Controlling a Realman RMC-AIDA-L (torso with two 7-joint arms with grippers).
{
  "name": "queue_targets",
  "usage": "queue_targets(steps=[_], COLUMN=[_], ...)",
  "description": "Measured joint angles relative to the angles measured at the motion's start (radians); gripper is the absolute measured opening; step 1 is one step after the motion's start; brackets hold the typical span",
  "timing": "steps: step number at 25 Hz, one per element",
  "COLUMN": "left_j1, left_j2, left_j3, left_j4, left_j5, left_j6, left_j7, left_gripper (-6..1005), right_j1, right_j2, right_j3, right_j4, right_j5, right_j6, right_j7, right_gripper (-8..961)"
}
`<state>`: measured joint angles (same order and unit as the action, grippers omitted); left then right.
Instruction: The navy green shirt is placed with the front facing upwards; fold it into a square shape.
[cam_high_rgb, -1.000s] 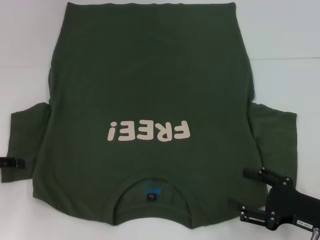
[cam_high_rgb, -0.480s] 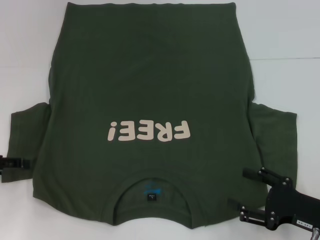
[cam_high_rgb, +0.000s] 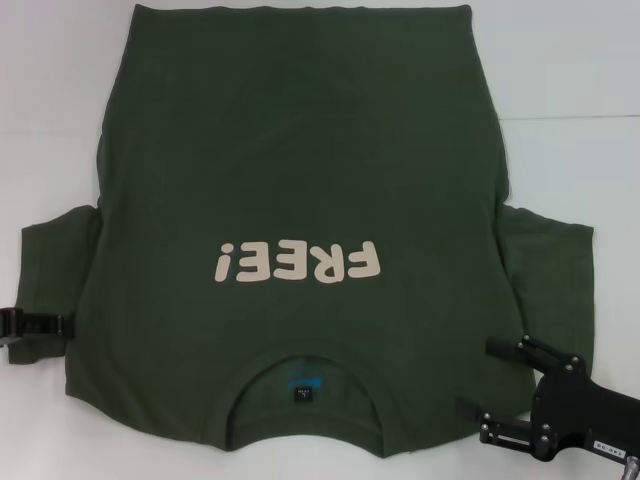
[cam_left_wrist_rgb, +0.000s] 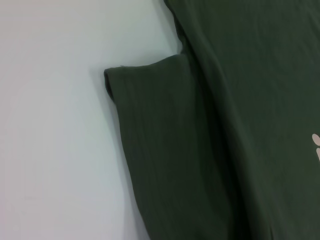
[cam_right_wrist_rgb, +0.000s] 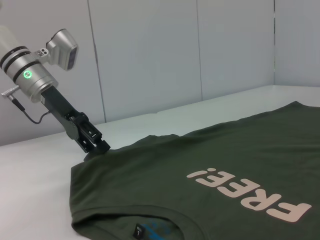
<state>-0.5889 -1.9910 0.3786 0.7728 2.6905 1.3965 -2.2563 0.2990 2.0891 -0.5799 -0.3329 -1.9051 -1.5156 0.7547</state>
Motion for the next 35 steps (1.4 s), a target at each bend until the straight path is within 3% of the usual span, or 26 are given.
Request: queue_targets(steps=[4,9,12,29,35], left_j1=[0.001,0.003,0.002,0.0,0.001], left_j2=[0.0,0.0,0.0,-0.001,-0.002], left_j3=[0.004,0.005,0.005,0.026,0.022], left_j4=[0.005,0.008,0.008,0.011,0.046], left_j5=[-0.003,-0.004,-0.005,-0.009,-0.011], left_j6=[-0.005,-0.006,-0.007,-0.015,-0.017], left_j7=[-0.009,-0.007,-0.005,0.004,-0.003], left_gripper=[874,643,395,-3,-1], right_j1=[0.0,0.0,0.0,0.0,0.0], right_j2=[0.0,0.0,0.0,-0.002,-0.002], right_j3=[0.0,0.0,0.0,0.001,0.004], right_j4=[0.0,0.0,0.0,0.0,0.0], right_j5=[0.0,0.0,0.0,0.0,0.0], right_j6=[0.001,0.002,0.002,-0.002,-0.003], right_j7=[0.0,0.0,0.0,0.0,0.0], right_gripper=[899,899,899,900,899])
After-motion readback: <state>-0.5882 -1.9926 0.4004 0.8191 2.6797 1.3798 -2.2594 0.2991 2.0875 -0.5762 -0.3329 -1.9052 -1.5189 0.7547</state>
